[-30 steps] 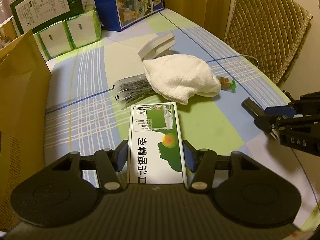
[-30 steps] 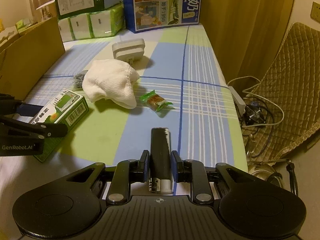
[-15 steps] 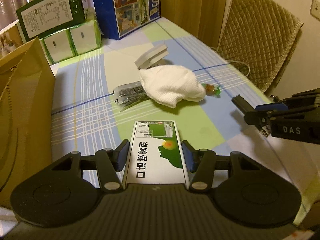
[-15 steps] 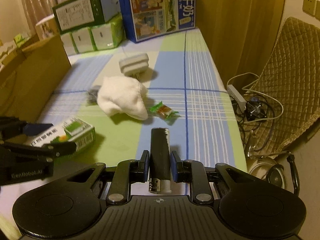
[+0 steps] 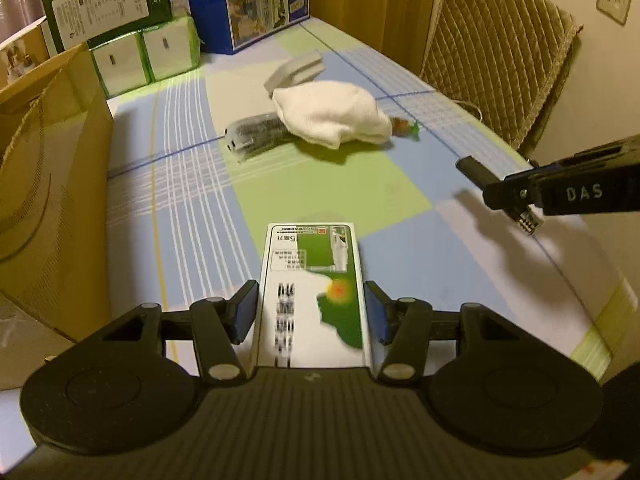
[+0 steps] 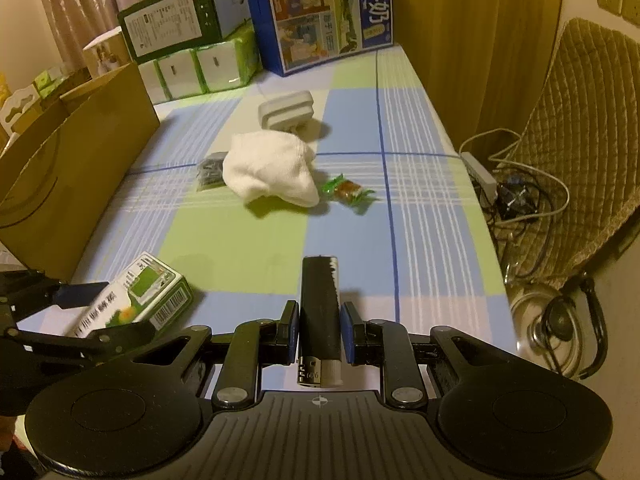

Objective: Organize objects
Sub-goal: 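Carry the medicine box and lighter over the cardboard box with both tools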

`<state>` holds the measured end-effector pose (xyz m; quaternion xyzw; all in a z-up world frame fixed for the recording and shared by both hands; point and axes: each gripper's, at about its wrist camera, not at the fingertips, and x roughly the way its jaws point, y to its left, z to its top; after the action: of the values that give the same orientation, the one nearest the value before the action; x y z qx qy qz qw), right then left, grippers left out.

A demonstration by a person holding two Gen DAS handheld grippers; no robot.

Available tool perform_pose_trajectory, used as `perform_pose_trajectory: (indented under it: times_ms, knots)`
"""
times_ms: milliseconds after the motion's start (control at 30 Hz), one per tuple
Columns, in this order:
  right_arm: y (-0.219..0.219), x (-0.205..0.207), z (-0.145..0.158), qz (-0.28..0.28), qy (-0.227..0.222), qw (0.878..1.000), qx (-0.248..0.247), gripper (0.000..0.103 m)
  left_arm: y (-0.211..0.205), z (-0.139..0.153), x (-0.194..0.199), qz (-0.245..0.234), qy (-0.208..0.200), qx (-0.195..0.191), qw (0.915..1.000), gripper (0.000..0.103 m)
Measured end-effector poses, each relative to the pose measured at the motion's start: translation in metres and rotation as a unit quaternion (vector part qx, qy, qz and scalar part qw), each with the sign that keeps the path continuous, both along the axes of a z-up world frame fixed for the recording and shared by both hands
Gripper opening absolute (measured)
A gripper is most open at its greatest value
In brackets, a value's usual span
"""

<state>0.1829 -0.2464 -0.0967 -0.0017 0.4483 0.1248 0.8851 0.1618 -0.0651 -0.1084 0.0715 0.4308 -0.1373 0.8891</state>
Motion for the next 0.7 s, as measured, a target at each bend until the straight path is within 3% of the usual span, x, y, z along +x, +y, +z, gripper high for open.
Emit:
perform_pose_trajectory:
  times_ms: [400, 700]
  knots:
    - [0.001, 0.005, 0.002, 0.000, -0.003, 1.000, 0.003, 0.019, -0.005, -0.008, 0.012, 0.002, -0.001, 0.016, 0.9999, 0.051]
    - [0.016, -0.012, 0.046, 0.010, -0.045, 0.999, 0.022, 0.019, 0.010, 0.045, 0.001, 0.020, -0.034, -0.013, 0.9992, 0.050]
